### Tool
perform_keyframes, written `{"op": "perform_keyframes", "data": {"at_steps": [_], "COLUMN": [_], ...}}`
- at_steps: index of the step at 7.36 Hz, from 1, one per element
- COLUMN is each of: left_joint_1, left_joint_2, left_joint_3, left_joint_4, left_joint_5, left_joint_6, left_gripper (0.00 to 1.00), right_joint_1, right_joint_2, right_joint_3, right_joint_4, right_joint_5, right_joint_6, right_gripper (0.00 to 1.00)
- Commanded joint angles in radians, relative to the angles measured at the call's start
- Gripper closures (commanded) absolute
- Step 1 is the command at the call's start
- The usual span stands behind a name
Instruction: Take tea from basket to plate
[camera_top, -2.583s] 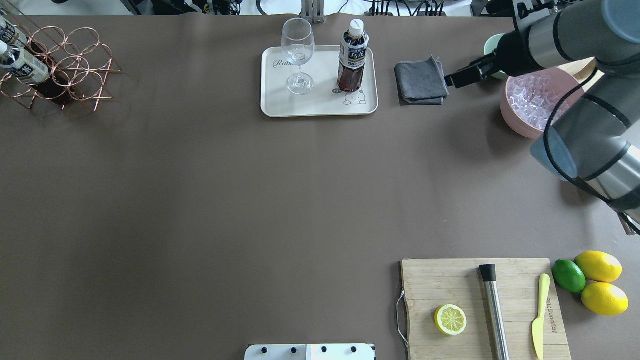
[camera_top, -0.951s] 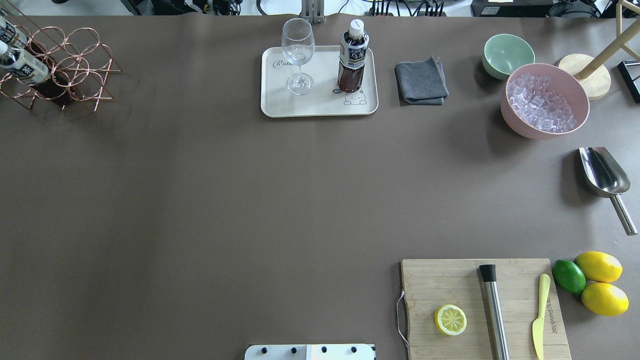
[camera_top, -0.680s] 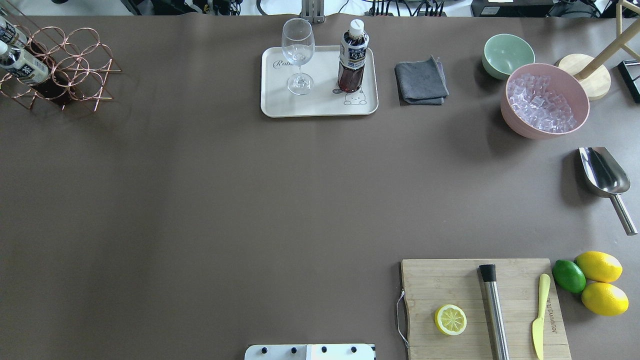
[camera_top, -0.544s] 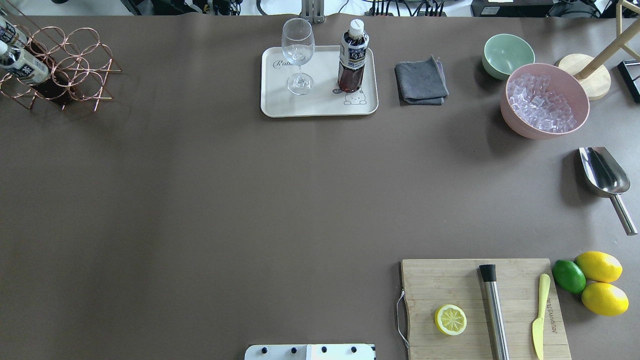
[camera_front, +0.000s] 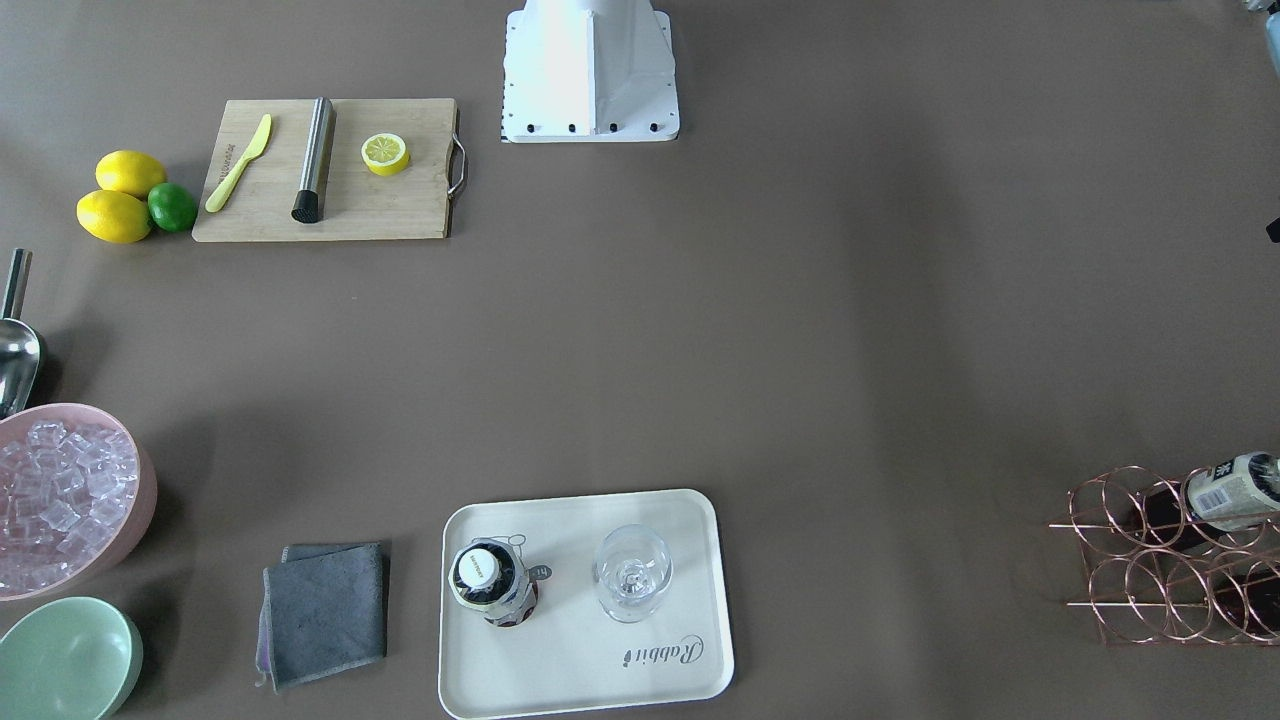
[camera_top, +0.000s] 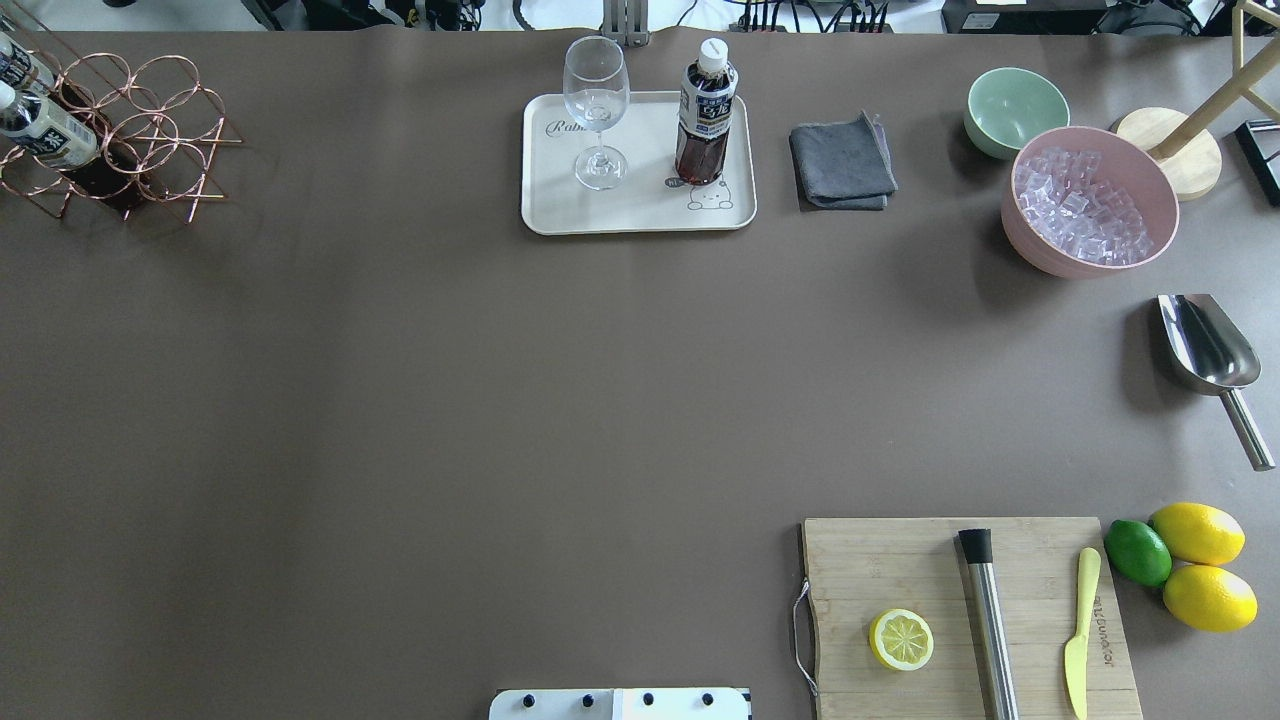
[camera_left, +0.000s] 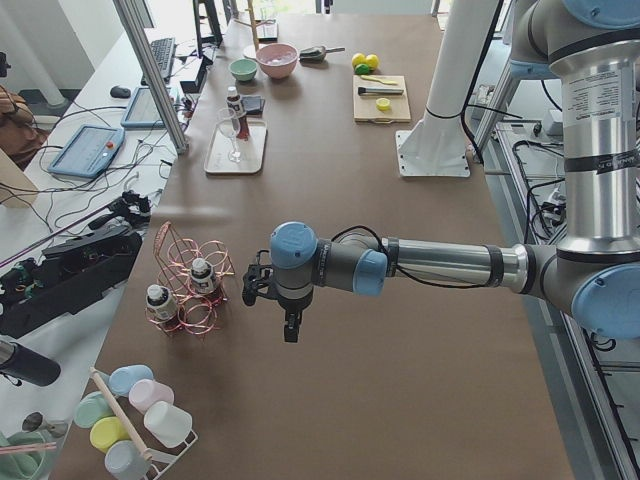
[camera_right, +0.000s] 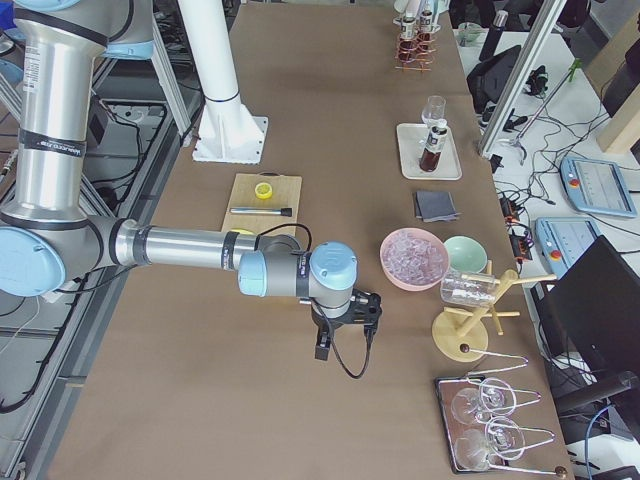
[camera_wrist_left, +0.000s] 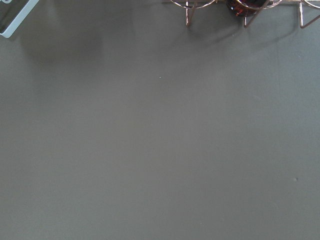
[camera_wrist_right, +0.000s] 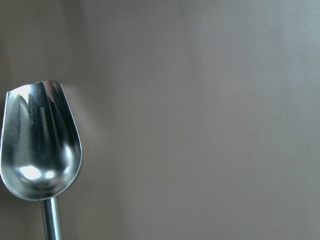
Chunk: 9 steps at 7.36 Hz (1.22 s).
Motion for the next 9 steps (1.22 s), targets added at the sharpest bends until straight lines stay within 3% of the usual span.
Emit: {"op": "perform_keyframes", "data": {"at_steps": [1,9], "left_joint_1": [0.000,0.000], "left_joint_2": [0.000,0.002], "left_joint_3": [-0.001,0.003], "left_joint_4": [0.002,0.002], "left_joint_5": [-0.001,0.000], "left_joint_6": [0.000,0.000], "left_gripper": [0.02,0.02], "right_joint_1": [0.014,0.020], "right_joint_2": [-0.010,-0.026], "right_joint_3": [0.001,0.001], "right_joint_4": [0.000,0.000], "right_joint_5": [-0.002,-0.001], "right_joint_6": [-0.001,-0.001], "right_gripper": [0.00,0.00]}}
